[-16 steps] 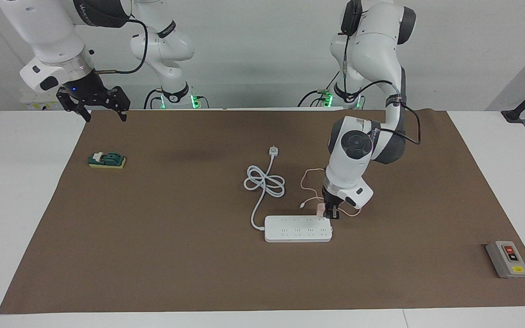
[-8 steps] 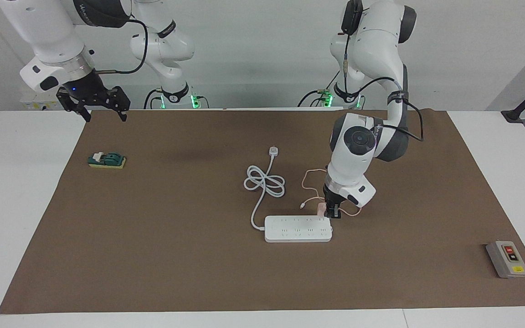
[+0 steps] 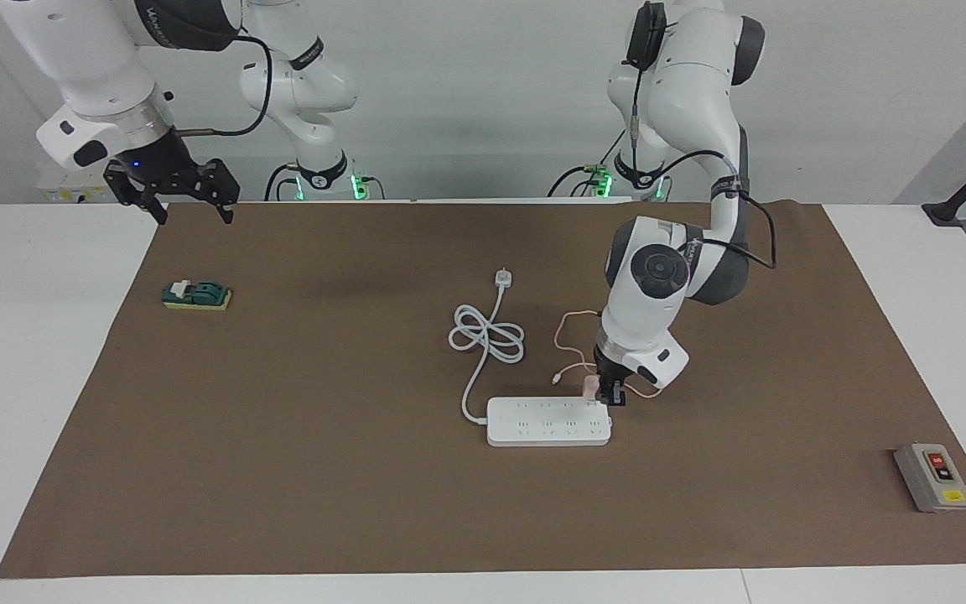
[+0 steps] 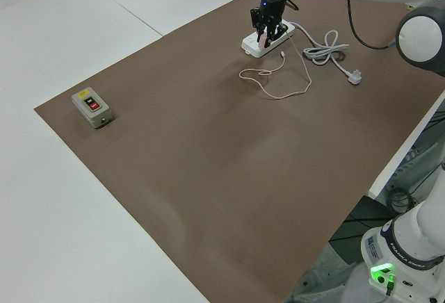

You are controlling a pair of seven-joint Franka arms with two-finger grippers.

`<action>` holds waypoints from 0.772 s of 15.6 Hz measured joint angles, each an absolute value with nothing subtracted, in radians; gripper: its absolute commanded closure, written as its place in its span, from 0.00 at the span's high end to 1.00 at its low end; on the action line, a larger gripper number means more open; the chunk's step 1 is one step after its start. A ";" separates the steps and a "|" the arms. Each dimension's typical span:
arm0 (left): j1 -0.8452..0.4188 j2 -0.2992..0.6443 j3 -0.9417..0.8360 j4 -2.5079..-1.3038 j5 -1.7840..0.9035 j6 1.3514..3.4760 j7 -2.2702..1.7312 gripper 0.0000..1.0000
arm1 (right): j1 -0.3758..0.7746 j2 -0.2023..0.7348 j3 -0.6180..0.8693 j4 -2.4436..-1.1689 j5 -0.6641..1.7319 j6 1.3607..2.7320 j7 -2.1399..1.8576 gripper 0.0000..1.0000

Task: Plug charger into power strip

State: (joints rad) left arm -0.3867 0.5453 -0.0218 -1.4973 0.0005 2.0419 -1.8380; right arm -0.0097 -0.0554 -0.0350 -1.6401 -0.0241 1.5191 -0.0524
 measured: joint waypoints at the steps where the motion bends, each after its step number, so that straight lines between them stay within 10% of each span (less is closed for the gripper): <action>1: -0.387 0.551 -0.022 -1.486 0.000 2.042 -1.838 0.00 | -0.010 -0.055 -0.035 -1.640 -0.024 1.519 -0.052 1.00; 12: -0.387 0.584 -0.022 -1.453 0.000 2.043 -1.837 0.00 | -0.010 -0.055 -0.035 -1.640 -0.024 1.519 -0.052 1.00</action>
